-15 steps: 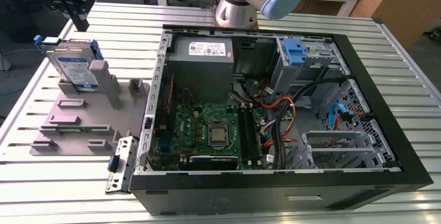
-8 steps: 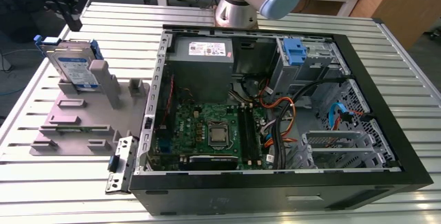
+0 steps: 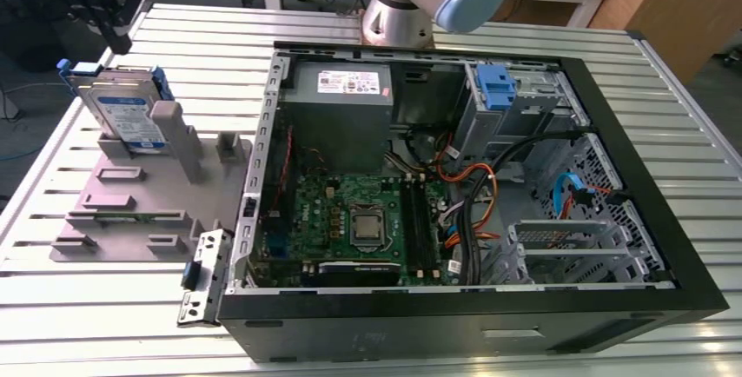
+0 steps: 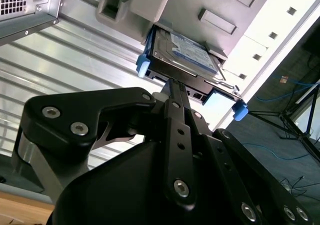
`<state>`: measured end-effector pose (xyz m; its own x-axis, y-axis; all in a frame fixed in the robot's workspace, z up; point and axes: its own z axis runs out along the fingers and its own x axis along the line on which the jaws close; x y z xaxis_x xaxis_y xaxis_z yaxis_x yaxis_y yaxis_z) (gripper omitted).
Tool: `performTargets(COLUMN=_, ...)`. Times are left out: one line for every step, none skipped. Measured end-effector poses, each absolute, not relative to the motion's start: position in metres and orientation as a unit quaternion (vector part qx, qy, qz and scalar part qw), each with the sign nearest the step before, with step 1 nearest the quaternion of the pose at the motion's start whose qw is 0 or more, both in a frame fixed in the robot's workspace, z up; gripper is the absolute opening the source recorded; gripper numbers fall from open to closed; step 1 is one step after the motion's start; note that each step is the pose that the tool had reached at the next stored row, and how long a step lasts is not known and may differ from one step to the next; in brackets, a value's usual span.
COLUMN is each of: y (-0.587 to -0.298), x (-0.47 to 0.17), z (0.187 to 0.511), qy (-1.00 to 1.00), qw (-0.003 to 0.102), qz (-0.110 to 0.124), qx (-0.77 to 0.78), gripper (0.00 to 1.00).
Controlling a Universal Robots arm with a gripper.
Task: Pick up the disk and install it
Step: 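Reach for the disk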
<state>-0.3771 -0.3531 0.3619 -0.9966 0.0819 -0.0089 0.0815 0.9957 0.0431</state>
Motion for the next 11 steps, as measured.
performTargets(y=-0.353, x=-0.3773, z=0.3617, qy=0.999, qw=0.005, qz=0.021, qx=0.041, gripper=0.11)
performTargets(y=-0.353, x=-0.3773, z=0.3617, qy=0.999, qw=0.005, qz=0.021, qx=0.041, gripper=0.11)
performTargets(y=-0.353, x=-0.3773, z=0.3617, qy=0.999, qw=0.005, qz=0.021, qx=0.041, gripper=0.11)
performTargets(y=-0.3529, x=-0.3773, z=0.3616, qy=0.999, qw=0.005, qz=0.021, qx=0.041, gripper=0.11)
performTargets(y=-0.3529, x=-0.3773, z=0.3615, qy=0.999, qw=0.005, qz=0.021, qx=0.041, gripper=0.11)
performTargets(y=-0.3529, x=-0.3773, z=0.3615, qy=0.999, qw=0.005, qz=0.021, qx=0.041, gripper=0.11)
performTargets(y=-0.3529, x=-0.3773, z=0.3615, qy=0.999, qw=0.005, qz=0.021, qx=0.041, gripper=0.11)
performTargets(y=-0.3529, x=-0.3773, z=0.3615, qy=0.999, qw=0.005, qz=0.021, qx=0.041, gripper=0.11)
performTargets(y=-0.3529, x=-0.3773, z=0.3613, qy=0.999, qw=0.005, qz=0.021, qx=0.041, gripper=0.11)
performTargets(y=-0.3528, x=-0.3773, z=0.3611, qy=0.999, qw=0.004, qz=0.021, qx=0.041, gripper=0.11)
performTargets(y=-0.3528, x=-0.3774, z=0.3612, qy=0.999, qw=0.003, qz=0.021, qx=0.041, gripper=0.11)
